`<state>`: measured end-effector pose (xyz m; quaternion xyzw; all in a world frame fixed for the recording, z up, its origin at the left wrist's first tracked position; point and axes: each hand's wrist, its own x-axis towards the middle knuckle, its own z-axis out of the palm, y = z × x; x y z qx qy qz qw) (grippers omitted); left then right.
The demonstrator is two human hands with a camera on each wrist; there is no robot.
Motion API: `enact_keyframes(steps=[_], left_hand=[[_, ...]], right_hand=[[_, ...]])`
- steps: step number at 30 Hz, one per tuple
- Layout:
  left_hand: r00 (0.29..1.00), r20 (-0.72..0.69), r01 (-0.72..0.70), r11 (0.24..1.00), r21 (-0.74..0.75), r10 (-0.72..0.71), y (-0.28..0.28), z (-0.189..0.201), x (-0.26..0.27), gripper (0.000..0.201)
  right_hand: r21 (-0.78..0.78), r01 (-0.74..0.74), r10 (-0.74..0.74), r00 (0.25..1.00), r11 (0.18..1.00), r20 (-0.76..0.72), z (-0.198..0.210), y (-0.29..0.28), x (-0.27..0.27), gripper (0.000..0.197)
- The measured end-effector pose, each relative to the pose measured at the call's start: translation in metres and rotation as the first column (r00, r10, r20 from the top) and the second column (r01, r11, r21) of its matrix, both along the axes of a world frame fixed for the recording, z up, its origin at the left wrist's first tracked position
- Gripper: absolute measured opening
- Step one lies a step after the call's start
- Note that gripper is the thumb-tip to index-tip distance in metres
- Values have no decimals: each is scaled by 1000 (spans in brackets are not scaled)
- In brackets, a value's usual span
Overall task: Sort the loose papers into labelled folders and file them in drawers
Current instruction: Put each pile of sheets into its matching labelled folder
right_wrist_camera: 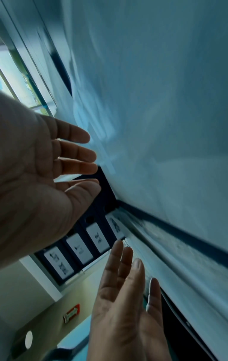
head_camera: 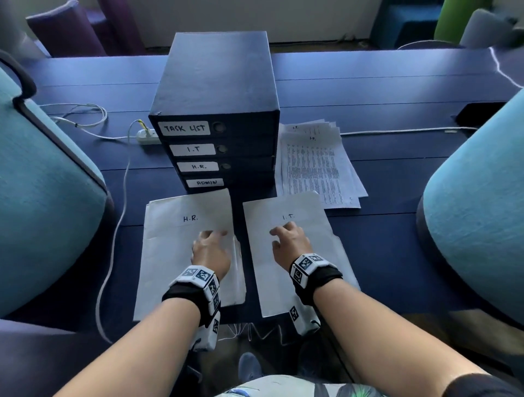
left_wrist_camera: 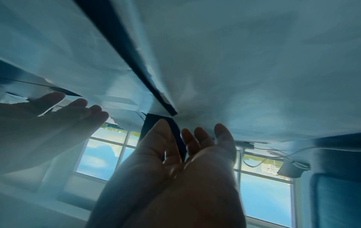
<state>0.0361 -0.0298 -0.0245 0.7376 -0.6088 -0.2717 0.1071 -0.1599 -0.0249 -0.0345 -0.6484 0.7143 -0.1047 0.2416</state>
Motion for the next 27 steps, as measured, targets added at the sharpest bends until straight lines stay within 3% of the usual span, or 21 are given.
enact_keyframes(steps=[5, 12, 20, 27], left_hand=[[983, 6, 186, 983, 5, -186, -11, -5, -49, 45], [965, -37, 263, 961, 87, -261, -27, -14, -111, 50], [908, 244, 271, 921, 280, -342, -53, -30, -144, 78], [876, 329, 232, 906, 354, -353, -58, -43, -147, 90]], right_hand=[[7, 109, -108, 993, 994, -39, 2, -3, -54, 33], [-4, 282, -282, 957, 959, -69, 4, -20, -135, 33], [-8, 370, -370, 928, 929, -44, -7, -54, -194, 39], [10, 413, -413, 911, 911, -6, -24, -88, -209, 59]])
